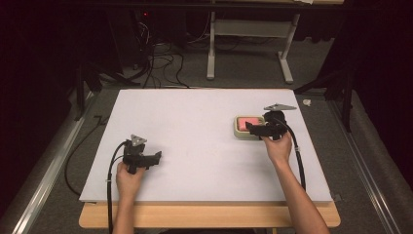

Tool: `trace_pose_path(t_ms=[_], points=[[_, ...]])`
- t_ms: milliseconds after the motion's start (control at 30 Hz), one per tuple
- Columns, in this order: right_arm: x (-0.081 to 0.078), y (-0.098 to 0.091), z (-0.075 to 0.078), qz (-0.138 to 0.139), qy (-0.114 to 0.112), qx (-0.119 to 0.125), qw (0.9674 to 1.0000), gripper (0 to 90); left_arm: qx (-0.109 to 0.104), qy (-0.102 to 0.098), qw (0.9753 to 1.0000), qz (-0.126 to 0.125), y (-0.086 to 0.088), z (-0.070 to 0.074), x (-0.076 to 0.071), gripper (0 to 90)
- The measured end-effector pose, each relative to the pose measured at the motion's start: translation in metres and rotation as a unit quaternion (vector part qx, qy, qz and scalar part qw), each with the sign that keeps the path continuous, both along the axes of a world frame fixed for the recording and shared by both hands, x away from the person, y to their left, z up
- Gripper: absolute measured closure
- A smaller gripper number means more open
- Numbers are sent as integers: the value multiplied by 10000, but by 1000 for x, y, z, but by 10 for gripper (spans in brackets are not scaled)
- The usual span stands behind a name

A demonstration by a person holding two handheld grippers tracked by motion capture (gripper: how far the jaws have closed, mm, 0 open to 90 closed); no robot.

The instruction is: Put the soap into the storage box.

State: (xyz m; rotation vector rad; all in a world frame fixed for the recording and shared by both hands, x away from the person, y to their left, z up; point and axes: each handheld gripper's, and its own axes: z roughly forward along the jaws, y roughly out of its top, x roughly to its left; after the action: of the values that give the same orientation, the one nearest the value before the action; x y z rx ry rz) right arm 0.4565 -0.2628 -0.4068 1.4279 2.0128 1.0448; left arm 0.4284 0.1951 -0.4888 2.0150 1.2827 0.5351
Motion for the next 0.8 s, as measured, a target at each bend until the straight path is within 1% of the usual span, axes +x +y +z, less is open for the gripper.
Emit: trace_pose_path(t_ms=[200,433,633,800], points=[[-10,-3,3,17,-109,50,9999,157,1,0,10000,0,0,0,0,151],[-17,-5,3,50,-146,97,9998,159,0,-1,10000,0,0,0,0,151],[-24,-6,6,87,-181,74,9998,162,1,0,10000,0,0,0,0,151],[-32,-8,6,87,-241,151,9996,167,1,0,10000,-1,0,0,0,151]])
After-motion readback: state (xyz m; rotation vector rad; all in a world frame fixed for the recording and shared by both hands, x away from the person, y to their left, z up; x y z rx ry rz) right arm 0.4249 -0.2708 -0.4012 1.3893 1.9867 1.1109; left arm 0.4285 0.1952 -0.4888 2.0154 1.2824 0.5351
